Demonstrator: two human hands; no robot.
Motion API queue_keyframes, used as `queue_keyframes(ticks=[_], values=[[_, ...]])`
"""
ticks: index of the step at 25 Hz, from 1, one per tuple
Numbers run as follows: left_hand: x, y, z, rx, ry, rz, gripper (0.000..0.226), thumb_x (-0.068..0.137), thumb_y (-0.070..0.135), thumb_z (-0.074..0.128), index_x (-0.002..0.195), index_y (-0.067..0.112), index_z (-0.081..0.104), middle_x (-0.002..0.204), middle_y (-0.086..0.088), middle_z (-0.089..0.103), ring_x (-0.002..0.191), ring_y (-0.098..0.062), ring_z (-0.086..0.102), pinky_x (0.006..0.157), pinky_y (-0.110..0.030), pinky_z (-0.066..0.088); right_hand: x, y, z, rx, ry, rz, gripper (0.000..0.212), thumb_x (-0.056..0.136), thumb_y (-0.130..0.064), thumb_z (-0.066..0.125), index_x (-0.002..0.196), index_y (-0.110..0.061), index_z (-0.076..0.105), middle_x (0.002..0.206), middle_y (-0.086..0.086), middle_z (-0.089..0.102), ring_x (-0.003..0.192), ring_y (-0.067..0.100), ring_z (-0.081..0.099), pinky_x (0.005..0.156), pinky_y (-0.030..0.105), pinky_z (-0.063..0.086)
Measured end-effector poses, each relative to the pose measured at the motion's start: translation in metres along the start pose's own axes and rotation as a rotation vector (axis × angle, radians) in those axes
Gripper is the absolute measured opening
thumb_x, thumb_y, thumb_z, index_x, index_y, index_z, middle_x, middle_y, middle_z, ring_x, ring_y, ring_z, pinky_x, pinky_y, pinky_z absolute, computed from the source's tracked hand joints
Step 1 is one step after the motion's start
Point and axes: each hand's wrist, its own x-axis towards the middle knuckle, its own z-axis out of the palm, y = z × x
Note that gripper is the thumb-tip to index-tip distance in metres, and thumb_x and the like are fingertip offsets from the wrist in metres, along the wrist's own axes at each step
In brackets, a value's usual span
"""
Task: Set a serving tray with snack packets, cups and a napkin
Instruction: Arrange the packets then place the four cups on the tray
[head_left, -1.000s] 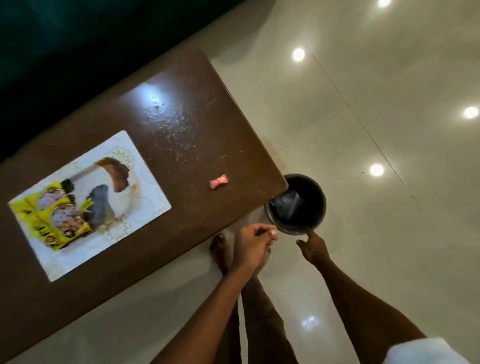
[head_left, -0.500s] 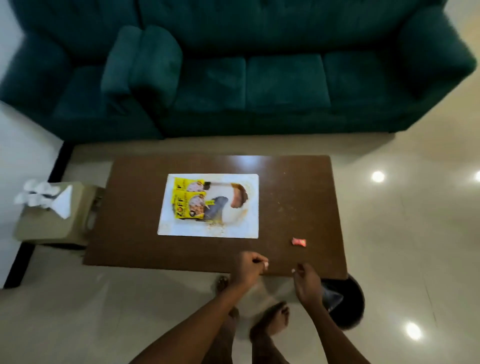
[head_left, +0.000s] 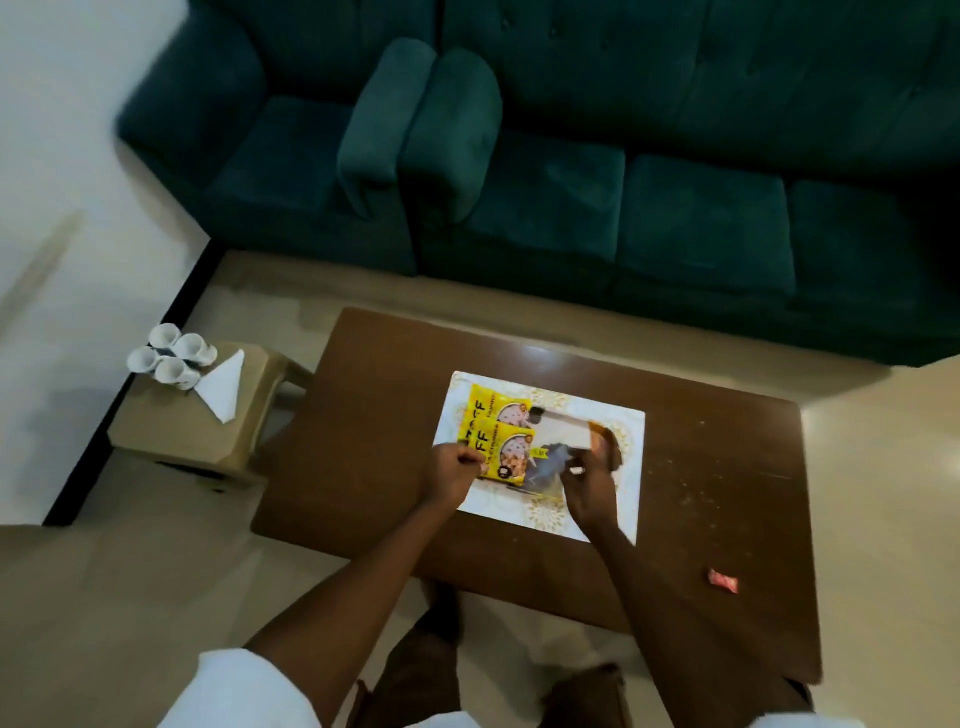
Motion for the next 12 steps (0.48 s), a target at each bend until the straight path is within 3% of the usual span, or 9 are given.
queue_keyframes(ticks=[6,9,12], values=[[0.099,-0.036,-0.011,-0.102,0.013,-0.146,0.031,0.088,-0.008,0.072,0.118,-0.013,0.069,0.113,-0.029,0.073,0.113,-0.042,0.069,0.094,-0.042,0.054,0.083,-0.019,0.083,0.171,0.026,0.245,0.057,0.097,-0.013,0.072,0.146,0.003,0.049,0.134,0.024,0.064,0.123,0.039,0.063,0.103,0.048,0.052],[0.136,-0.055,0.018,-0.11,-0.046,-0.203,0.044,0.088,-0.001,0.075,0.129,-0.01,0.062,0.12,-0.025,0.068,0.12,-0.04,0.065,0.1,-0.047,0.054,0.115,0.005,0.109,0.166,0.003,0.358,0.073,0.094,-0.02,0.076,0.153,0.001,0.04,0.147,0.021,0.054,0.133,0.037,0.055,0.11,0.047,0.047],[0.157,-0.075,0.047,-0.078,-0.03,-0.226,0.048,0.092,0.013,0.075,0.134,-0.002,0.058,0.128,-0.02,0.067,0.12,-0.035,0.065,0.099,-0.046,0.054,0.133,0.039,0.124,0.201,-0.022,0.433,0.068,0.094,-0.02,0.075,0.15,0.002,0.042,0.145,0.019,0.055,0.132,0.037,0.056,0.109,0.047,0.049]])
